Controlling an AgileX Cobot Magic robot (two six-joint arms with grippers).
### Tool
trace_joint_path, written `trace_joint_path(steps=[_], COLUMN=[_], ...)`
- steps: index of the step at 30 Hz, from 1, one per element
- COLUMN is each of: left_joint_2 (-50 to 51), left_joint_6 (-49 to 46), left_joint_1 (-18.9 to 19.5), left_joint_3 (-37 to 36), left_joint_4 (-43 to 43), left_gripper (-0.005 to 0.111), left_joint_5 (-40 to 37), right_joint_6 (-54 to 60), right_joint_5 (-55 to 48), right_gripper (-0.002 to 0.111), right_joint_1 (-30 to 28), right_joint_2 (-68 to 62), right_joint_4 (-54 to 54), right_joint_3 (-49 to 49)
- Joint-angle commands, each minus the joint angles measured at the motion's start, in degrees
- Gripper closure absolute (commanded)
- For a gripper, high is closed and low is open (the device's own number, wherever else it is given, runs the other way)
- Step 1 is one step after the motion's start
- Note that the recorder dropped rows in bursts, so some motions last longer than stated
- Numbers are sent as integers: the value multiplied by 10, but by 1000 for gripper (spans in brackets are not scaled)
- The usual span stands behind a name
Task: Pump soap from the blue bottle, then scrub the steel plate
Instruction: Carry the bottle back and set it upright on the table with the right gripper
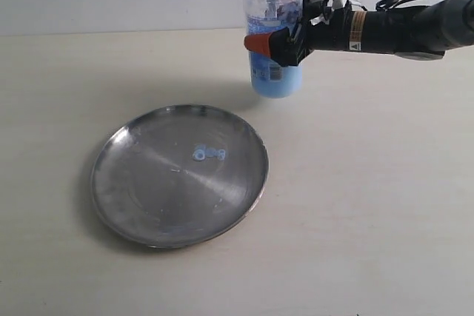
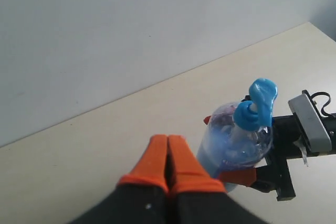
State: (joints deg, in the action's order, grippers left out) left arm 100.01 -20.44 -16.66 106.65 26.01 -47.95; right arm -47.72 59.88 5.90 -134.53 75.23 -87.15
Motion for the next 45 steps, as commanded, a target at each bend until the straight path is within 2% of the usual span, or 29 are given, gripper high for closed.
trace_joint_path(steps=[1,12,26,29,34,36,40,45], left_joint_2=[-6,-6,-6,-6,-6,-6,-6,-6], left_joint_6=[-2,0,-1,-1,-3,-4,-4,-4], left_joint_1=[2,2,2,2,2,2,2,2], left_joint_3=[0,-54,-121,-122,-122,-122,-122,-122], left_joint_4=[0,2,15,15,18,19,20,20], left_gripper=[107,107,107,107,107,107,107,107], left_joint_5=[1,42,95,95,95,95,95,93], right_joint_6=[-9,-13,16,12,-4,-21,-23,-23], right_joint_5=[33,80,100,100,95,86,86,78], right_gripper=[108,108,106,90,28,15,3,3], right_joint_1=[-3,-3,-3,-3,-3,-3,-3,-3], right_joint_2=[17,-28,-50,-50,-50,-50,-49,-40], right_joint_4=[-51,-117,-47,-46,-53,-62,-55,-46], right_joint_3=[-6,0,0,0,0,0,0,0])
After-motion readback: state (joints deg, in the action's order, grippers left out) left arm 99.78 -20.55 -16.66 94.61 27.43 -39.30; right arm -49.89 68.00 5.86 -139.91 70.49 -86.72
